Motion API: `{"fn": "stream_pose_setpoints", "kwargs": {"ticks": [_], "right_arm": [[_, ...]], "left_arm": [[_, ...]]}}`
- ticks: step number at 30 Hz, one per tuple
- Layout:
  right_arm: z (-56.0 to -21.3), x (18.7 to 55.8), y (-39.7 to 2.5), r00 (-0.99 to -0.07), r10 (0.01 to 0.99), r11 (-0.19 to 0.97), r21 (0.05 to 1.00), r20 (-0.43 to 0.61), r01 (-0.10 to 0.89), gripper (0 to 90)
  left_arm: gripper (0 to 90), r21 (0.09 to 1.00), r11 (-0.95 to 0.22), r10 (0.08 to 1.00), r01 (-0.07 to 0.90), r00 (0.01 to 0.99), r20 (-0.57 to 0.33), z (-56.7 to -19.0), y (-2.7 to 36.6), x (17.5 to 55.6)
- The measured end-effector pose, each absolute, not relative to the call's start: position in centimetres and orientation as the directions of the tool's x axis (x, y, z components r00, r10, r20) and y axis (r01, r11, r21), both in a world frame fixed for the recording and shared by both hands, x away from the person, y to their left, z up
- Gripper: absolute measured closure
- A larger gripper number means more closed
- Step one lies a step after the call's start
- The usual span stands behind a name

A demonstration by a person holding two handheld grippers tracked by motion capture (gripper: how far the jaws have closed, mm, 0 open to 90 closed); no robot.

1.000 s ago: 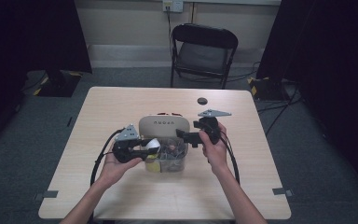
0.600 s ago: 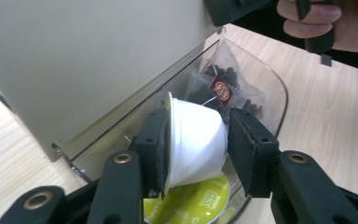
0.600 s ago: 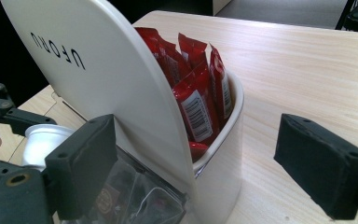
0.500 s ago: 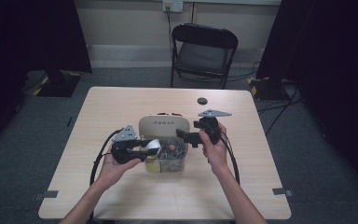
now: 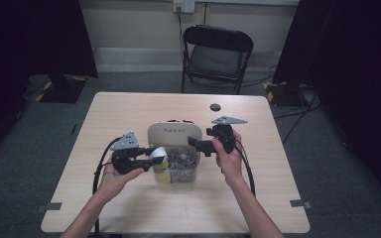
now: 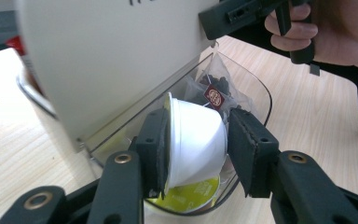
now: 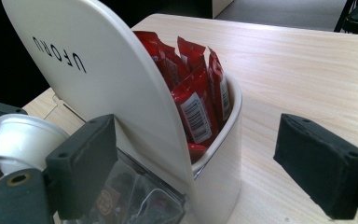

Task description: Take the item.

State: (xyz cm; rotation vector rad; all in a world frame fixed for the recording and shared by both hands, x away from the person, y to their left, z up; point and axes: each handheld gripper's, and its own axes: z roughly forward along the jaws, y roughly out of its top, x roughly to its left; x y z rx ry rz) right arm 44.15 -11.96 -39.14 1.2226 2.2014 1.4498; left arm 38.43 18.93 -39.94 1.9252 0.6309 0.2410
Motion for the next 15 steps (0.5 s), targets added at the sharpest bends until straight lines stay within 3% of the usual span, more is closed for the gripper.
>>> {"fn": "stream_pose_setpoints", "kwargs": {"ticks": [15], "right_arm": [[-39.2, 44.1, -12.0, -0.619, 0.75, 0.157, 0.845, 0.234, 0.511, 12.0]], "left_arm": [[58.8, 0.909, -0.286, 0.549, 0.302, 0.829, -0.103, -38.3, 21.7, 37.8]]}}
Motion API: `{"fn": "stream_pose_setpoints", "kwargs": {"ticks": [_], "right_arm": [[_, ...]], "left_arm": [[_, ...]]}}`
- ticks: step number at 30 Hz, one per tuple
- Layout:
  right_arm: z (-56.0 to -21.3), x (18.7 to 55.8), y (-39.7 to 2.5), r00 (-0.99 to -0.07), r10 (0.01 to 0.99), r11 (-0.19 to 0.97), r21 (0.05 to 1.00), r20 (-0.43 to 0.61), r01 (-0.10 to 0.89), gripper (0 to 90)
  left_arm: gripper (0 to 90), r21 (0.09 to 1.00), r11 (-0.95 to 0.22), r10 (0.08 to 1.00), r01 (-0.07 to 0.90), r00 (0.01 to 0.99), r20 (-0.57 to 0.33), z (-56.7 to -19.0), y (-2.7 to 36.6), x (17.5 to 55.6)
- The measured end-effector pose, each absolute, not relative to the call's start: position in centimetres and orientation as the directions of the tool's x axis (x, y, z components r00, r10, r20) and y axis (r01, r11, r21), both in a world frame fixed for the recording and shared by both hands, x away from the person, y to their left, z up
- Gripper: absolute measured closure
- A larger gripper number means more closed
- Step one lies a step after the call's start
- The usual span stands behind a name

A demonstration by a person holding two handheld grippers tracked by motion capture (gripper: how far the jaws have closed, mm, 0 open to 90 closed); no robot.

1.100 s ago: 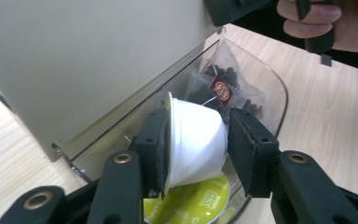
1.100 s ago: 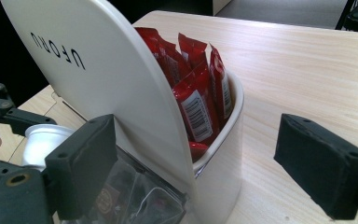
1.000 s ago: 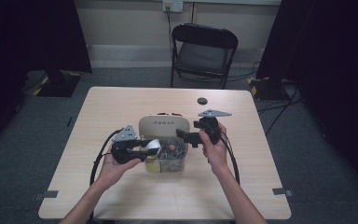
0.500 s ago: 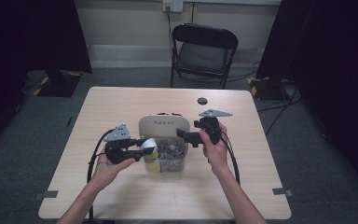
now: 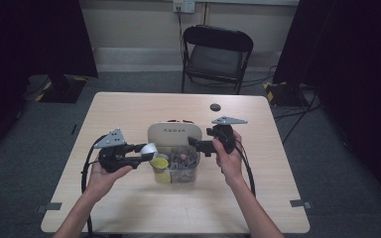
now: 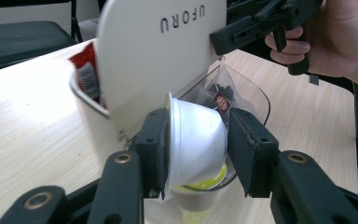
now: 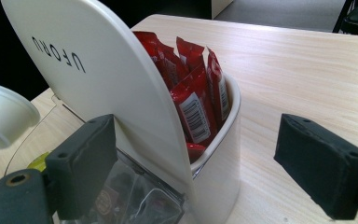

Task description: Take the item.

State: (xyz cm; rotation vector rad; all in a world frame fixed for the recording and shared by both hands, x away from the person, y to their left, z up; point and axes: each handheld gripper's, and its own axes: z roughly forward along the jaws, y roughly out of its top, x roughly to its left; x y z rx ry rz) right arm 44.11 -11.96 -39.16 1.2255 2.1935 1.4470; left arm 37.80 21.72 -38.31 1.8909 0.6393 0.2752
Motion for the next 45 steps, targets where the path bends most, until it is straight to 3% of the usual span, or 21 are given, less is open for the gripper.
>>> {"fn": "stream_pose_setpoints", "kwargs": {"ticks": [12, 28, 45], "right_arm": [[-39.1, 44.1, -12.0, -0.62, 0.75, 0.16, 0.847, 0.23, 0.508, 11.9], [-39.3, 44.1, -12.1, -0.618, 0.748, 0.155, 0.841, 0.243, 0.518, 11.8], [-39.3, 44.1, -12.0, -0.62, 0.749, 0.162, 0.842, 0.236, 0.515, 11.5]], "left_arm": [[58.9, 0.909, -0.27, 0.576, 0.317, 0.81, -0.111, -38.1, 24.5, 37.6], [58.9, 0.885, -0.235, 0.678, 0.403, 0.72, -0.148, -39.8, 28.2, 38.4], [58.9, 0.8, -0.252, 0.736, 0.545, 0.644, -0.207, -45.2, 29.9, 40.6]]}}
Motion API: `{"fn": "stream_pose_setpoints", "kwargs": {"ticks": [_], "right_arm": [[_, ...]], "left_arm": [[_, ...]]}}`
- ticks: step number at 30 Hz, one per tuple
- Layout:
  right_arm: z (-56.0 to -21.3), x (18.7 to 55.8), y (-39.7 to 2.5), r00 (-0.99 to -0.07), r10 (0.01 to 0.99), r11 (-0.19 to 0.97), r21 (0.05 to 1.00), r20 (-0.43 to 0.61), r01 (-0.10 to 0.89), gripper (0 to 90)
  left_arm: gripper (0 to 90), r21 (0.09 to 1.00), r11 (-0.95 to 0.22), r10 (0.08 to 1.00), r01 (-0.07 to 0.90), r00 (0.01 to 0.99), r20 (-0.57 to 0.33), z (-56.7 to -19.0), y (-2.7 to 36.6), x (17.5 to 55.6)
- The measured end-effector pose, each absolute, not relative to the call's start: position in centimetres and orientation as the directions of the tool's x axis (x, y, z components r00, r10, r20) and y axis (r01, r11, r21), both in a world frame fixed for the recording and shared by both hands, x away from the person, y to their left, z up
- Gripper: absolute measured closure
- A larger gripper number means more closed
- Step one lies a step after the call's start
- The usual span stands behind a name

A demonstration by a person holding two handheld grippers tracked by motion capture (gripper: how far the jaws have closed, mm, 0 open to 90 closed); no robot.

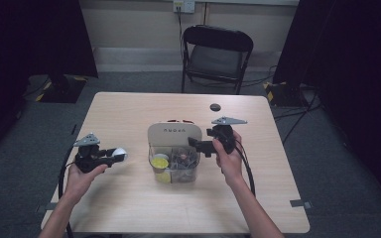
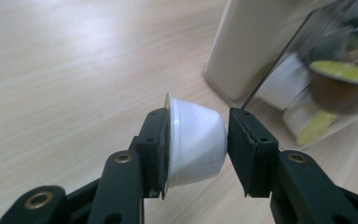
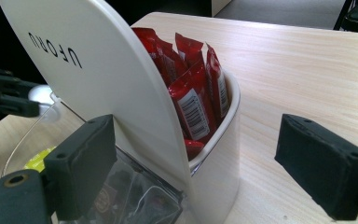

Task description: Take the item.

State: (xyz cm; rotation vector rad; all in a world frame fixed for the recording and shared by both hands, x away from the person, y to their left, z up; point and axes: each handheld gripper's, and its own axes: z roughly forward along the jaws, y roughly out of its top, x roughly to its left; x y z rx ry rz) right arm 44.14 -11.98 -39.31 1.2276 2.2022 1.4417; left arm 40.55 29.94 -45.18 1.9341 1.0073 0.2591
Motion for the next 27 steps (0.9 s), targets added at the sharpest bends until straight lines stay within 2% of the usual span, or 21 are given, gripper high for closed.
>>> {"fn": "stream_pose_setpoints", "kwargs": {"ticks": [13, 27], "right_arm": [[-39.3, 44.1, -11.9, -0.622, 0.747, 0.165, 0.841, 0.233, 0.515, 11.6], [-39.4, 44.2, -11.8, -0.624, 0.746, 0.167, 0.84, 0.235, 0.516, 11.6]], "left_arm": [[58.9, 0.759, -0.286, 0.745, 0.585, 0.634, -0.208, -47.4, 29.2, 41.7], [57.2, 0.77, -0.272, 0.738, 0.577, 0.639, -0.218, -47.8, 29.0, 41.9]]}}
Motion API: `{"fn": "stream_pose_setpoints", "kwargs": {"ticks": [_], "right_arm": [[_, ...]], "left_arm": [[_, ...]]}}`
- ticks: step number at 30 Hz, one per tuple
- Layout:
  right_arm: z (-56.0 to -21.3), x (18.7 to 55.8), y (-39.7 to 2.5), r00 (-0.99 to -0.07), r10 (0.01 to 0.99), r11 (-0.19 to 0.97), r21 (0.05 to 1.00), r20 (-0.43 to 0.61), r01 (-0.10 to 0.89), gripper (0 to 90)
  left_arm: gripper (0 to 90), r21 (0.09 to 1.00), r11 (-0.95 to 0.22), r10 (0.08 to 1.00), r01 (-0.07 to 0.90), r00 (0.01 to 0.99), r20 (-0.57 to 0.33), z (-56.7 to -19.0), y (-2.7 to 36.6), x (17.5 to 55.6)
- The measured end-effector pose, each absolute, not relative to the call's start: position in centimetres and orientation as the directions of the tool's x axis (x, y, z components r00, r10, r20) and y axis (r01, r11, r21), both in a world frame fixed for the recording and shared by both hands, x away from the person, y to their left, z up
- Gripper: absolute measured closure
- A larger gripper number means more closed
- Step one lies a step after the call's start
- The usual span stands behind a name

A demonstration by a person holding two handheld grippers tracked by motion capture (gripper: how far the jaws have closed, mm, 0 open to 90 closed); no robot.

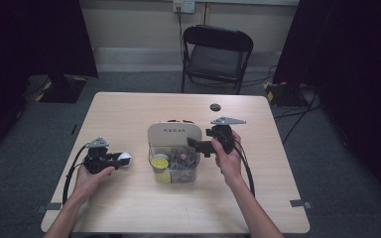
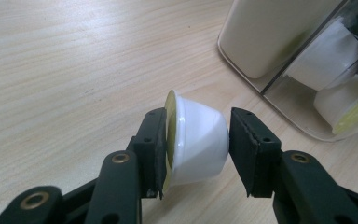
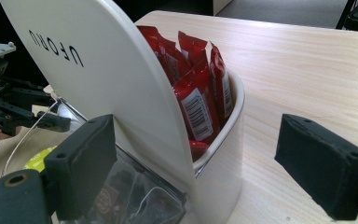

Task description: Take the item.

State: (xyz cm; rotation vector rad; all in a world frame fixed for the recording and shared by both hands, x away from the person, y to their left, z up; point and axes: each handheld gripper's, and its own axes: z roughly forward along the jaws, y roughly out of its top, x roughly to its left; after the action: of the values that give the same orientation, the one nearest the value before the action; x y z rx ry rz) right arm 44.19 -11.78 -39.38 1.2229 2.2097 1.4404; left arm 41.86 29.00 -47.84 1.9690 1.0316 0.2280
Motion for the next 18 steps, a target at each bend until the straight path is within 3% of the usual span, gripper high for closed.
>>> {"fn": "stream_pose_setpoints", "kwargs": {"ticks": [3, 9, 12, 18], "right_arm": [[-39.4, 44.22, -11.78, -0.624, 0.744, 0.166, 0.84, 0.237, 0.517, 11.5], [-39.43, 44.2, -11.71, -0.626, 0.745, 0.173, 0.839, 0.232, 0.516, 11.9], [-39.44, 44.23, -11.71, -0.626, 0.744, 0.173, 0.838, 0.233, 0.517, 11.8], [-39.44, 44.29, -11.66, -0.626, 0.741, 0.167, 0.835, 0.244, 0.524, 11.7]], "left_arm": [[55.4, 0.771, -0.263, 0.737, 0.58, 0.636, -0.228, -47.92, 29.04, 41.91], [31.8, 0.783, -0.248, 0.757, 0.571, 0.619, -0.211, -48.03, 29.03, 41.72], [24.2, 0.786, -0.23, 0.759, 0.574, 0.611, -0.224, -47.99, 29.3, 41.75], [21.1, 0.774, -0.228, 0.766, 0.591, 0.6, -0.232, -47.68, 29.82, 41.16]]}}
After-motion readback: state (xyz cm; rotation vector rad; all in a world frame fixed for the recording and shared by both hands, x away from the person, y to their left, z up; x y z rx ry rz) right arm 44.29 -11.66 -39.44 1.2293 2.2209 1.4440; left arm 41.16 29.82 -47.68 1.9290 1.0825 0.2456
